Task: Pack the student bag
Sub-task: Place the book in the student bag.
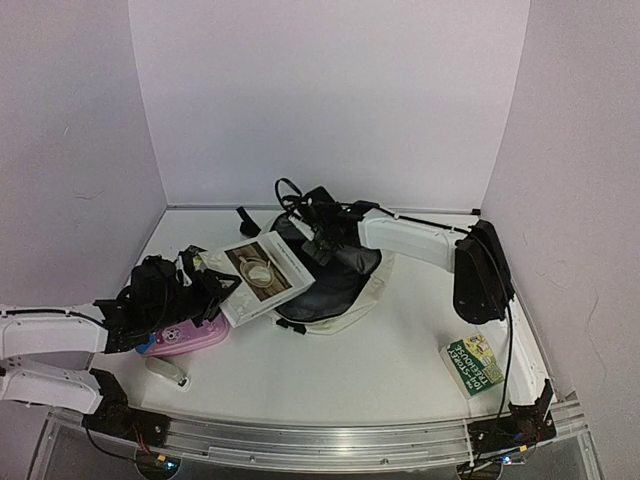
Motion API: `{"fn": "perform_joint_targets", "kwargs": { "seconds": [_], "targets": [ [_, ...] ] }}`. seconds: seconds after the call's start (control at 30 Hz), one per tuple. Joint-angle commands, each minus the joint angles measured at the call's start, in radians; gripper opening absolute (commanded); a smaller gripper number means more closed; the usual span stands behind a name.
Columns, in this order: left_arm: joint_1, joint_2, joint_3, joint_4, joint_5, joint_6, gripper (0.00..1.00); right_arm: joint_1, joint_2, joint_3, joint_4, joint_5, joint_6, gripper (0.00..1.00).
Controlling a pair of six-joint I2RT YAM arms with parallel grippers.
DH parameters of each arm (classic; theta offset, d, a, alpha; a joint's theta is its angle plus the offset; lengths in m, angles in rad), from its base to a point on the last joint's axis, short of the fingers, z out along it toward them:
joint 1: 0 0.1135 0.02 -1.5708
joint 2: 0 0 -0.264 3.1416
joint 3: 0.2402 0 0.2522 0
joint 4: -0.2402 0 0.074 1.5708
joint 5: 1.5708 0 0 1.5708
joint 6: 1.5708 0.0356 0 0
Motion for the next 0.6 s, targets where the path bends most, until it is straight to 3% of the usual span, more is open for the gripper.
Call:
{"fn": "perform_joint_targets", "kwargs": {
  "seconds": [0.0,0.27,0.57],
  "targets": [
    [0.001,0.14,-0.002,0.295,0.129,-0.012,0.0,-0.015,-0.149,0.089,-0.022,-0.037,0.108,0.0],
    [0.017,0.336,0.025,0.4,0.123,-0.068,0.0,-0.017,-0.249,0.042,-0.077,-0.01,0.185,0.0],
    [0.173,0.433,0.139,0.371,0.223,-0.014,0.0,-0.016,-0.389,-0.146,-0.108,-0.15,0.27,0.0]
  ]
}}
